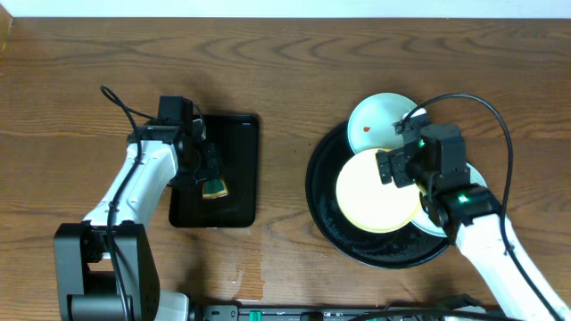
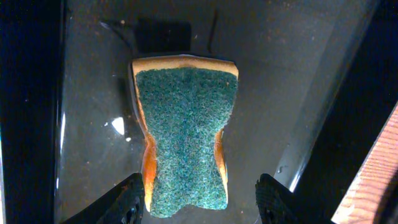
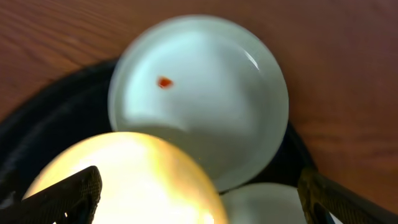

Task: Clean dirty plates on tray and stack at the side

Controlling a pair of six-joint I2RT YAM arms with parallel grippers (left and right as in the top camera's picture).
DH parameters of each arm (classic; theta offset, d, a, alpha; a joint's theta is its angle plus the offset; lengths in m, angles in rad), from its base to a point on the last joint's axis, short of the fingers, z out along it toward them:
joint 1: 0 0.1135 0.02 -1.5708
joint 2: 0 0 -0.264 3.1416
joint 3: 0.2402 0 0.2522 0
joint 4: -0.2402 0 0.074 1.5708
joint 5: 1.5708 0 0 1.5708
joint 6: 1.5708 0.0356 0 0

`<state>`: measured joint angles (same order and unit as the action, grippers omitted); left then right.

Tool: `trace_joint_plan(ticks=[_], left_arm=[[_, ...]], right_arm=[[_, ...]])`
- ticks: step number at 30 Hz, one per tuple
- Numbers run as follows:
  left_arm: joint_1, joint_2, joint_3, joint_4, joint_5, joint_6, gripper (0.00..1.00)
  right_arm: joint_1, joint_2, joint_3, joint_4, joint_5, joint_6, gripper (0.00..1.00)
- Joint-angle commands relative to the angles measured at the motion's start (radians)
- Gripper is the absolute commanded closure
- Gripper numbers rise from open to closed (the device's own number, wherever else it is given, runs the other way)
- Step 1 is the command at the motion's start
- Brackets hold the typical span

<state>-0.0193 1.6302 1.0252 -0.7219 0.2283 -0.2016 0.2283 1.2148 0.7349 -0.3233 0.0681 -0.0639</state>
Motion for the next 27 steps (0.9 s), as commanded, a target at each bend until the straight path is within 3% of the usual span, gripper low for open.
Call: trace_joint_plan(ticks=[1,4,11,18,24,27], left_arm=[[0.007,-0.007,-0.007,-0.002,-0.013,0.014,0.41],[0.007,-0.007,-0.007,-0.002,-0.013,0.014,0.41],[0.007,-0.007,-0.007,-0.002,-0.013,0.014,0.41],[0.007,-0.007,-0.007,-0.002,-0.013,0.014,0.41],[0.007,-0.007,-0.007,-0.003,-0.013,0.014,0.41],[0.007,-0.007,-0.007,-0.003,-0.013,0.014,0.41]], right_arm=[[-0.06,0.055,-0.002,0.001,-0.048,0.048,0.04],[-0.093,0.093,-0.002,-0.002,-0.129,0.034,0.11],[-0.096,0.16,-0.002,-0.074,-0.185,0.022,0.15],[-0.096,0.224,-0.002,-0.096,-0.126,0.025,0.24],[-0.096,0.229,-0.002,-0.112,-0.229,0.025,0.45],[-0.096,0.229,-0.002,-0.123,-0.238,0.026,0.5]])
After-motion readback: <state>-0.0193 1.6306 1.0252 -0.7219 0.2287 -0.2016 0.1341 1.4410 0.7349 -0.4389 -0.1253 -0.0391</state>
